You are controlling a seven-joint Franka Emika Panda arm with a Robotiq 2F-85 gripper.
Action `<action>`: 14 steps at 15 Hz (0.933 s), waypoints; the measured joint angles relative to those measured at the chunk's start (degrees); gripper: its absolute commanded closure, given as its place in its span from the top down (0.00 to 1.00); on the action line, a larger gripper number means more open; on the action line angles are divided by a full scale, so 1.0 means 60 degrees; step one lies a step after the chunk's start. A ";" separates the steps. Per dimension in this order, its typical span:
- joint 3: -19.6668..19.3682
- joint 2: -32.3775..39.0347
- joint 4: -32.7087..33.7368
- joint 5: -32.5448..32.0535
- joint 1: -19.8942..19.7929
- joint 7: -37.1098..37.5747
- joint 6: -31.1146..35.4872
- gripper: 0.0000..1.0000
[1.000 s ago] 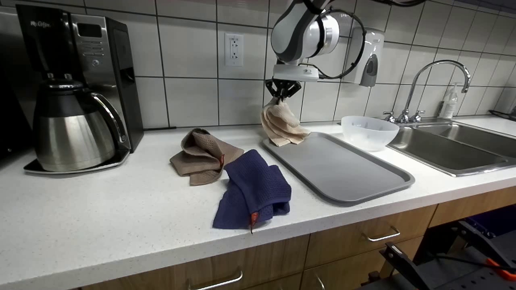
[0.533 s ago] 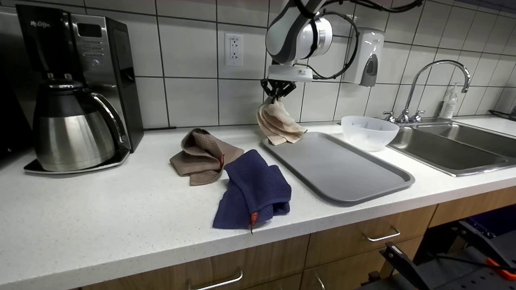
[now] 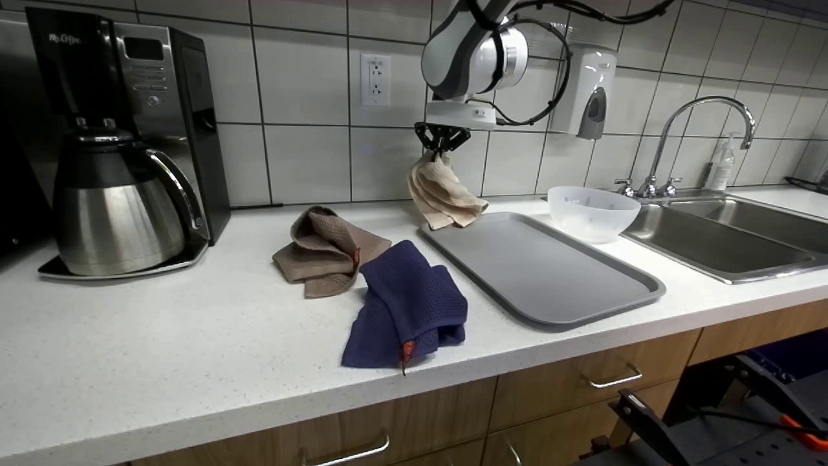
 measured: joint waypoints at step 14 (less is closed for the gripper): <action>0.0000 0.0192 0.0510 0.0162 0.0011 0.0029 0.0000 0.02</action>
